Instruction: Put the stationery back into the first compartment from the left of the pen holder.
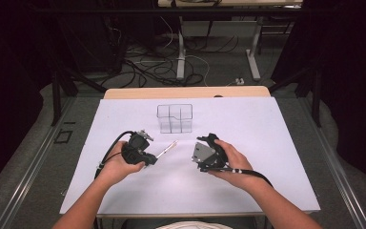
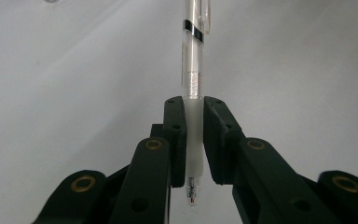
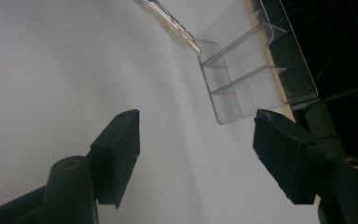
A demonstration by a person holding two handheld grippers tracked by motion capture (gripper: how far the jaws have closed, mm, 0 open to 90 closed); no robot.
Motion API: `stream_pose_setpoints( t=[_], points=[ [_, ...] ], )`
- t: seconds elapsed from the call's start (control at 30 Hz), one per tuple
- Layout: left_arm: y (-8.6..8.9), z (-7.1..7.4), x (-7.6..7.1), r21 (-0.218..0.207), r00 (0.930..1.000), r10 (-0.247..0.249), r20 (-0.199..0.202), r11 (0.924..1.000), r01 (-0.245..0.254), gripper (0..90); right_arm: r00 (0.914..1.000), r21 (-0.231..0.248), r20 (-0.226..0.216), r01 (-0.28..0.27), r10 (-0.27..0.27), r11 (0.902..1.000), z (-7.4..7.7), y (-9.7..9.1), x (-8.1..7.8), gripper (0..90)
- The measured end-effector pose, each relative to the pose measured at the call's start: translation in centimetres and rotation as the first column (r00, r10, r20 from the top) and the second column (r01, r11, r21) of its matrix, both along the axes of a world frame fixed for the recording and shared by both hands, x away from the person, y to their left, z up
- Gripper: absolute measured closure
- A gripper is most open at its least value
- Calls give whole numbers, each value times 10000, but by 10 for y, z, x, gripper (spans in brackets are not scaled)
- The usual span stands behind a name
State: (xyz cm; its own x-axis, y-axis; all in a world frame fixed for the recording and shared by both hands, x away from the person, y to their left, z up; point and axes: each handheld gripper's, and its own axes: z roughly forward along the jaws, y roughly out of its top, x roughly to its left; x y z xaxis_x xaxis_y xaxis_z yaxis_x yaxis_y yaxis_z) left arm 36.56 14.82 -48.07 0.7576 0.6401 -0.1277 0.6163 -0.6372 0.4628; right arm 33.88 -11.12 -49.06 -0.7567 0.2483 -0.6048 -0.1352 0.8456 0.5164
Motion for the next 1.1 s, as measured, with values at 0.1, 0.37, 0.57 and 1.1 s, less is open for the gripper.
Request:
stream_pose_setpoints(
  t=[0.1, 0.37, 0.57, 1.1],
  points=[
    [-2, -2, -1, 28, 10000, -66, -21, 10000, 66, 798, 9984, -660, 454, -297, 328, 9974, -2, 8, -3, 332],
    [-8, -4, -5, -180, 9997, -28, -224, 9998, 24, 798, 9894, -1262, 935, -991, 1113, 9870, -8, 21, -7, 333],
    [-12, -5, -7, 148, 9992, -348, -171, 9993, 351, 798, 9757, -1651, 1471, -1377, 1625, 9766, -12, 30, -16, 354],
    [-28, -3, -16, 35, 9967, -726, -371, 9973, 727, 798, 9229, -3477, 2197, -2287, 3161, 9093, -28, 41, -28, 535]
  ],
)
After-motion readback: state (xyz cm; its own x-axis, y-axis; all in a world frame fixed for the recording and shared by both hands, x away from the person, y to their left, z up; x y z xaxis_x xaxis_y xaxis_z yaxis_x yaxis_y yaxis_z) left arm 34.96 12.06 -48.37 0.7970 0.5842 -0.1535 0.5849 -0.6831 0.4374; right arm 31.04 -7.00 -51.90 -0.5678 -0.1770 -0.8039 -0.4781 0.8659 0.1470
